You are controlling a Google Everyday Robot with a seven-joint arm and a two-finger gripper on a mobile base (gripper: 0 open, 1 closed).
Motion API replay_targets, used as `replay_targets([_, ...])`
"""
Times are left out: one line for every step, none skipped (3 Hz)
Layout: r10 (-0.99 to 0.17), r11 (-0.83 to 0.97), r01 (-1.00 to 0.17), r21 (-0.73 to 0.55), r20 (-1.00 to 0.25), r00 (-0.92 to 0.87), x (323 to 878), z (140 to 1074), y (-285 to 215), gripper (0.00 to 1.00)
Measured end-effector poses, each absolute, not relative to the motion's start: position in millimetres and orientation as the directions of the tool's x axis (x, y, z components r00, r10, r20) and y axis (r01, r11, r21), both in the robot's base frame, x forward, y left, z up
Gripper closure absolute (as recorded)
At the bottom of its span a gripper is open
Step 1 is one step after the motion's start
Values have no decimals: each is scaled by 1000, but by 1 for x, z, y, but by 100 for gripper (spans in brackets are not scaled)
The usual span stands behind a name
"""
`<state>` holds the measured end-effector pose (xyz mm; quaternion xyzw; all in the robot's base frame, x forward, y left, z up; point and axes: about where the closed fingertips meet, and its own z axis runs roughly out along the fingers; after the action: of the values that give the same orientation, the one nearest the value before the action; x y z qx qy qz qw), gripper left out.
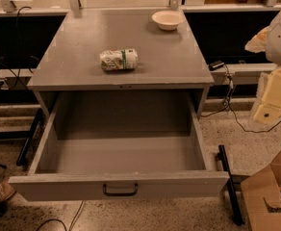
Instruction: Place 7up can into top drawer
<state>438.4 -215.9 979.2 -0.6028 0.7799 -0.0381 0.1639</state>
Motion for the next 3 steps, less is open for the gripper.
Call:
replay_targets([-953,270,-928,-257,-210,-219,439,979,-216,0])
replay_targets([-954,238,-936,-261,-241,-175,453,973,-206,0])
replay_targets([-945,157,-949,-273,-320,-64,503,961,-174,0])
